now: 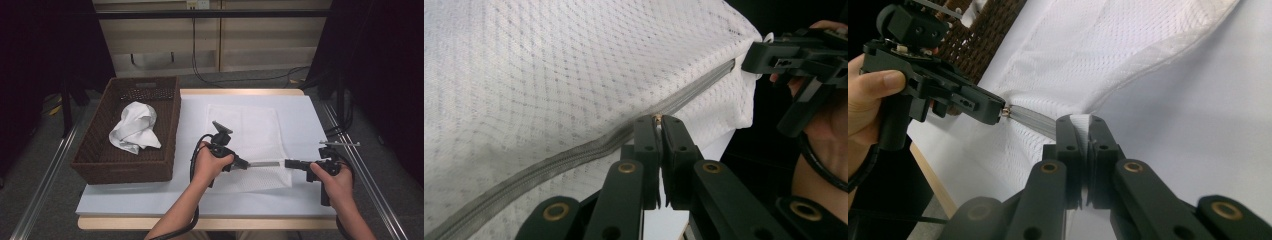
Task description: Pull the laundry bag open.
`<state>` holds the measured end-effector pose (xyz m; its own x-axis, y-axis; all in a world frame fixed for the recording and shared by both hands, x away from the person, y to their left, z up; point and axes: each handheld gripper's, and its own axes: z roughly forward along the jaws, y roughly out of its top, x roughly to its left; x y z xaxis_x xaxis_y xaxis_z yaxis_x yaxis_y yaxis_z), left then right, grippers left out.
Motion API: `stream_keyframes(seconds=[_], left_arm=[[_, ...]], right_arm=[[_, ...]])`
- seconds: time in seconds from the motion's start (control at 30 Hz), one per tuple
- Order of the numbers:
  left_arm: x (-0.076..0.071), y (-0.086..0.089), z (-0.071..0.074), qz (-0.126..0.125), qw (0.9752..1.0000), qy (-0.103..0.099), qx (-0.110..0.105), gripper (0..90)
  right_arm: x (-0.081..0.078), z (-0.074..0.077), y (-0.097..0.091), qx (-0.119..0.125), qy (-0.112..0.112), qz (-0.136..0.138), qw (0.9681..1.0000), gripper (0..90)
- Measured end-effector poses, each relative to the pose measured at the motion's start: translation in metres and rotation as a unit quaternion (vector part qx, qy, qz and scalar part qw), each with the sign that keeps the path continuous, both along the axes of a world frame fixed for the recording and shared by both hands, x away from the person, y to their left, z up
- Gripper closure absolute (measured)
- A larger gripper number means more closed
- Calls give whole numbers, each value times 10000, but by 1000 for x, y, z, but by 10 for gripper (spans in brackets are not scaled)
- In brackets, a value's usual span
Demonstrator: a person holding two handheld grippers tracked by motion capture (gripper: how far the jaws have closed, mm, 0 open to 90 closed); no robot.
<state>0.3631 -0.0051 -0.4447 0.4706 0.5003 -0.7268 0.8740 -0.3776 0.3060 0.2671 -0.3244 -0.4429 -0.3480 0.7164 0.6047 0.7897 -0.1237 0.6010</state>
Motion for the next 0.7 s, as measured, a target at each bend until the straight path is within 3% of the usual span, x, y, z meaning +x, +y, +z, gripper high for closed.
stream_keyframes(seconds=[0.53, 0.63, 0.67, 0.7], left_arm=[[2, 4, 2, -70, 10000, -25, -1, 868], [2, 4, 2, 8, 10000, 54, -56, 868], [3, 7, 1, 15, 10000, -21, 58, 868], [3, 9, -1, 54, 10000, 61, -22, 868]], right_arm=[[0, -2, -3, 42, 42, -32, 10000, 871], [2, -2, -3, 68, 59, -5, 10000, 871], [2, -3, -3, 53, 48, -13, 10000, 871], [2, -3, -4, 19, 46, -28, 10000, 871]])
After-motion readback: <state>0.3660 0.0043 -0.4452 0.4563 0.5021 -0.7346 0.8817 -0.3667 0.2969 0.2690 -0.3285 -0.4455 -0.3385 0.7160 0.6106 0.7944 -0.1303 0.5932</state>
